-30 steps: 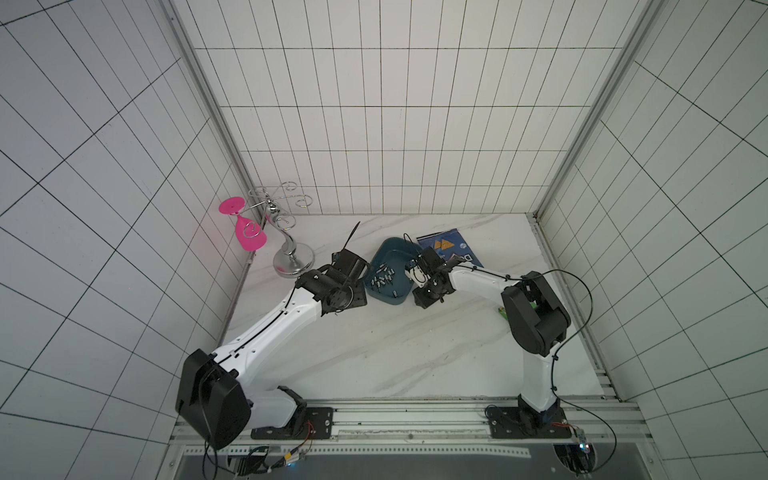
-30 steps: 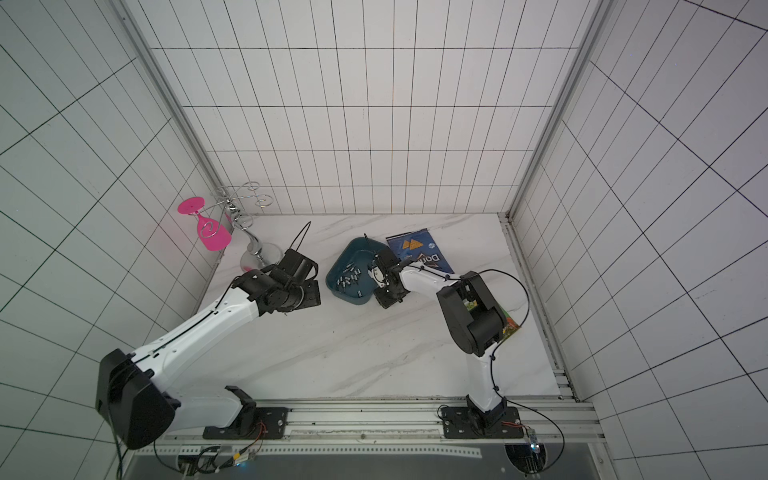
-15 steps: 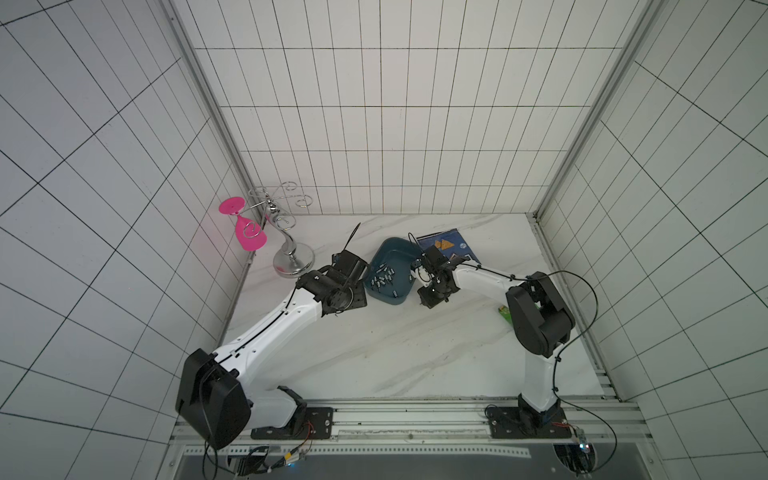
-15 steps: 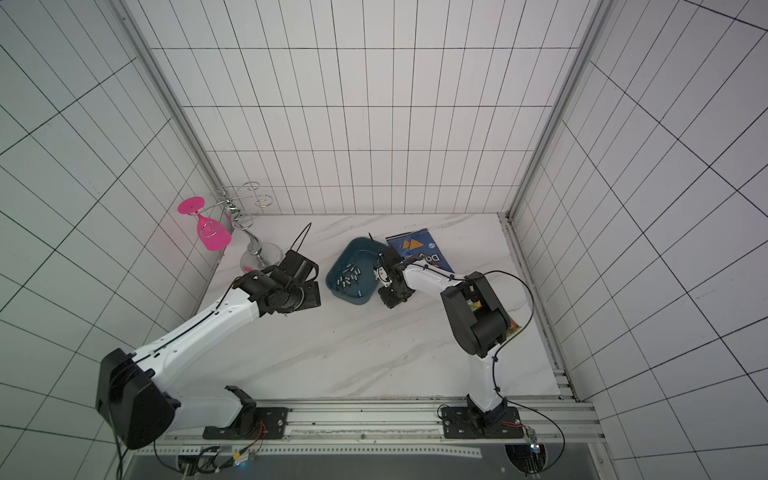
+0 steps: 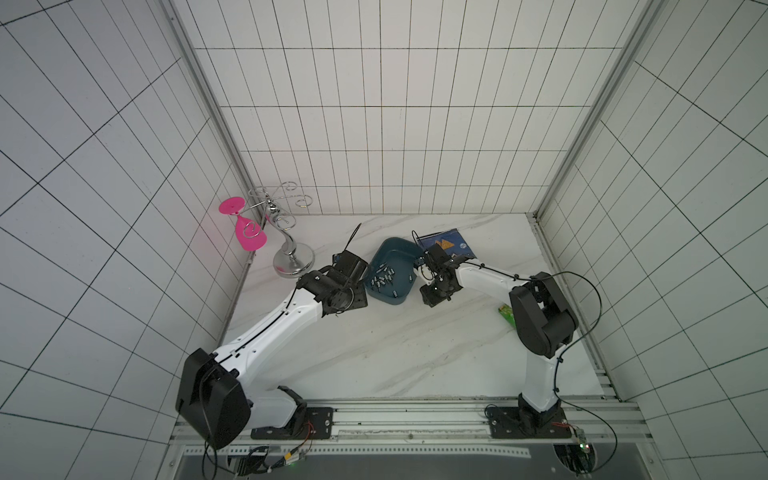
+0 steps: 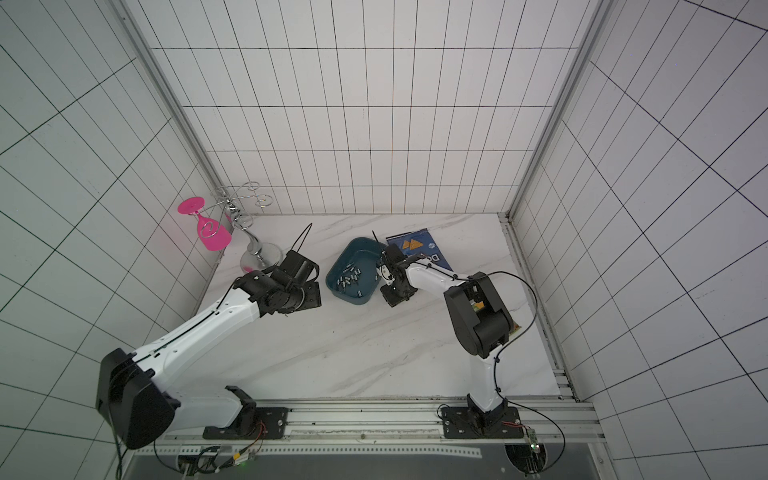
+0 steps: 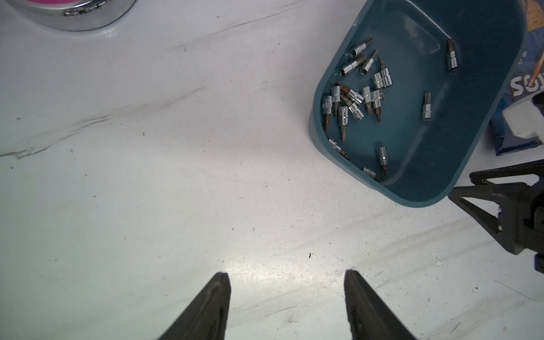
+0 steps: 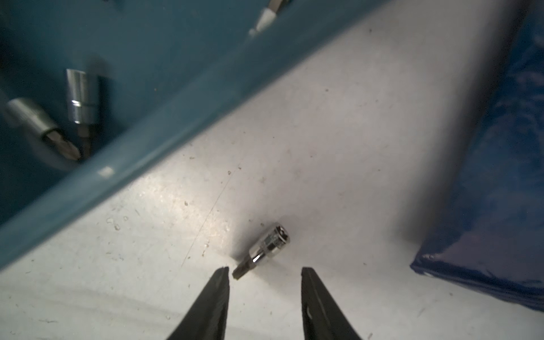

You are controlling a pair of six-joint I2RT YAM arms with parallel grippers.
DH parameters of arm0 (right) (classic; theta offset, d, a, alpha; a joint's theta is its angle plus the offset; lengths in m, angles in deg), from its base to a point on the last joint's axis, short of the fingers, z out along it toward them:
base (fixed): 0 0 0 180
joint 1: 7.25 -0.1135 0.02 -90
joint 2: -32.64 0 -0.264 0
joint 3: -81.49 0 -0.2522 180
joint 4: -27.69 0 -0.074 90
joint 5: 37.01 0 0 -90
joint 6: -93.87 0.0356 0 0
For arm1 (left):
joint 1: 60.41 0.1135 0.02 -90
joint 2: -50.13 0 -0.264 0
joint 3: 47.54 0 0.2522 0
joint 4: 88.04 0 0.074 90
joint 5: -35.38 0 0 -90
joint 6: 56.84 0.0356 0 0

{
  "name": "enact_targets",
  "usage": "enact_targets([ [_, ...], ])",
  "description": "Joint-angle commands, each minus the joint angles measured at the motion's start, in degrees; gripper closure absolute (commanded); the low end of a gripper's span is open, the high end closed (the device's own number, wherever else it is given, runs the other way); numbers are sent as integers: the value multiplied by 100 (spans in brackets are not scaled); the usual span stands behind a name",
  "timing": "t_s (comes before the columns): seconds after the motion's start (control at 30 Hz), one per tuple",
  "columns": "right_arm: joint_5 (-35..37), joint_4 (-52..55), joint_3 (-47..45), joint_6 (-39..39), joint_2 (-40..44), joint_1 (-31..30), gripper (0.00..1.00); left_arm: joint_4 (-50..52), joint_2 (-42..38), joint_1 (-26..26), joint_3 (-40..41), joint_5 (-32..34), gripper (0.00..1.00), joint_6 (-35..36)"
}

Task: Put the bit on the desktop into the storage box
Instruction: Pick up the screwdriver bit from the center of the board.

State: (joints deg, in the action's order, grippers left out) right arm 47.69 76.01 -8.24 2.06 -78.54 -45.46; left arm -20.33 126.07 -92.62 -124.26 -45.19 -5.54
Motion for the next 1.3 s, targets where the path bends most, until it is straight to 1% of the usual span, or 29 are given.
enact_targets([
  [0.0,-50,19,133,171,22,41,57,-104,37,-31,3,41,35,-32],
  [0.37,-111,30,253,233,-373,86,60,-78,-9,-31,12,65,35,-34],
  [0.57,-164,89,319,251,-547,113,64,-74,-3,-31,3,66,35,-30],
  [0.8,-72,218,339,216,-593,113,73,-67,0,-31,-6,74,35,-23],
  [0.87,-46,241,305,190,-571,113,77,-70,0,-31,-6,68,35,-24],
  [0.97,-46,302,294,180,-541,113,86,-75,0,-31,-6,68,35,-24],
  [1.07,-81,372,324,193,-519,121,100,-67,-7,-30,-6,68,35,-15],
  [1.17,-21,484,353,269,-325,147,100,-58,-9,-31,-6,67,35,-16],
  [1.27,170,618,299,419,226,216,100,-30,-27,-31,-6,72,35,-15],
])
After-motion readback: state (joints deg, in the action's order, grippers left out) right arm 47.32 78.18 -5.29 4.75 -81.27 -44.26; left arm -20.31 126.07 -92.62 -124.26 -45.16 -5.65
